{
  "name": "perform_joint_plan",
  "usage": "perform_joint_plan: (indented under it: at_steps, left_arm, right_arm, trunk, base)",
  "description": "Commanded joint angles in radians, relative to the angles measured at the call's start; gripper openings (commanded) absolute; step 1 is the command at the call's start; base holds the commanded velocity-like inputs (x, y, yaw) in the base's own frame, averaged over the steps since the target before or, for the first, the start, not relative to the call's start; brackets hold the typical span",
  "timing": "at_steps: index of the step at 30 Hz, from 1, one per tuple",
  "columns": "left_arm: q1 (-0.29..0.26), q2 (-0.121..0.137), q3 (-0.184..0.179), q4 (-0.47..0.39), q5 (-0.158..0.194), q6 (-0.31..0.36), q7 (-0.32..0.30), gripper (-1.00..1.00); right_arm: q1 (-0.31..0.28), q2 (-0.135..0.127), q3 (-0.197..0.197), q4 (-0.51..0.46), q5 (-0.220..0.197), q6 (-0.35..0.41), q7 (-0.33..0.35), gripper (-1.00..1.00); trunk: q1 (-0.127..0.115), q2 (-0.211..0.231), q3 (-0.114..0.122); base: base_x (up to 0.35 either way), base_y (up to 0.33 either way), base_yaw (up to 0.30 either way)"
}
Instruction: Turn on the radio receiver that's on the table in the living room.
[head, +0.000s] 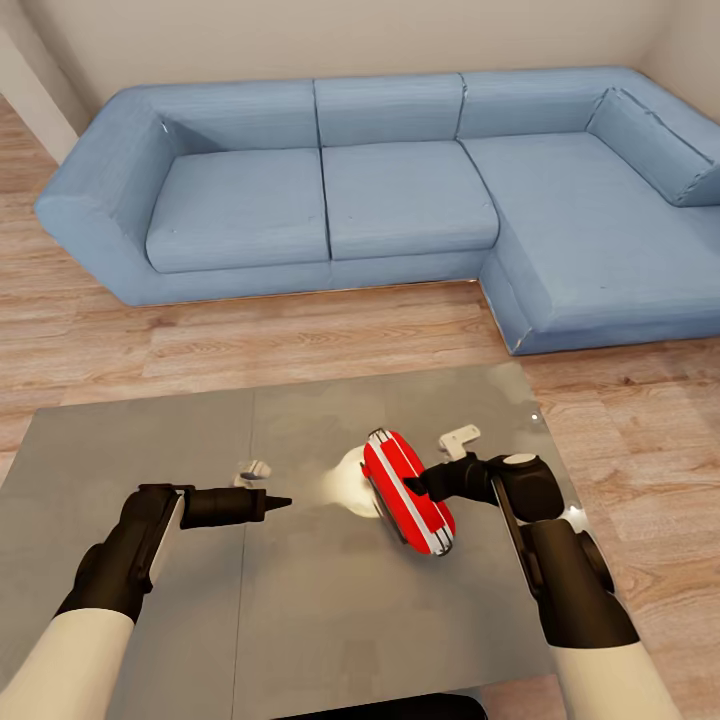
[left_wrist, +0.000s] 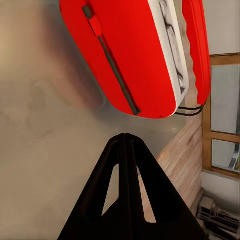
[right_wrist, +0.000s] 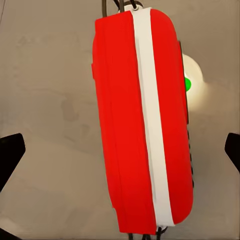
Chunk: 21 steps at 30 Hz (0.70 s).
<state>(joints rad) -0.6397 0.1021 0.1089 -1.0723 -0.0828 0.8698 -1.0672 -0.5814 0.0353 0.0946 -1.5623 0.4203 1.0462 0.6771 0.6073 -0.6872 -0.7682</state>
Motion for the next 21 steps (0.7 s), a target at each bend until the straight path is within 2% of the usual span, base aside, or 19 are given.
perform_joint_plan:
  at_steps: [1,10,12,14,16,21]
  left_arm:
    - [0.000,0.000,0.000,0.000,0.000,0.000,0.000,-1.00]
    - [0.000,-0.001,0.000,0.000,0.000,0.000,0.001,-1.00]
    - [0.000,-0.001,0.000,0.000,0.000,0.000,0.001,-1.00]
    - [0.000,-0.001,0.000,0.000,-0.001,0.000,0.001,-1.00]
    - [0.000,-0.001,0.000,0.000,-0.002,0.000,0.001,-1.00]
    - [0.000,-0.001,0.000,0.000,-0.004,0.000,0.002,-1.00]
  right_arm:
    - [0.000,0.000,0.000,-0.001,0.000,0.001,0.000,1.00]
    - [0.000,-0.003,-0.001,-0.004,0.000,0.001,0.001,1.00]
    - [0.000,-0.016,-0.002,-0.004,0.000,0.001,0.001,1.00]
    - [0.000,-0.063,-0.003,-0.004,-0.003,0.001,0.002,1.00]
    - [0.000,-0.088,-0.004,-0.003,-0.007,0.001,0.012,1.00]
    - [0.000,-0.103,-0.005,0.000,-0.009,0.001,0.029,1.00]
  trunk:
    - [0.000,0.000,0.000]
    - [0.000,0.000,0.000]
    - [0.000,0.000,0.000]
    - [0.000,0.000,0.000]
    - [0.000,0.000,0.000]
    - [0.000,0.000,0.000]
  base:
    - [0.000,0.000,0.000]
    - [0.000,0.000,0.000]
    - [0.000,0.000,0.000]
    - [0.000,0.000,0.000]
    - [0.000,0.000,0.000]
    - [0.000,0.000,0.000]
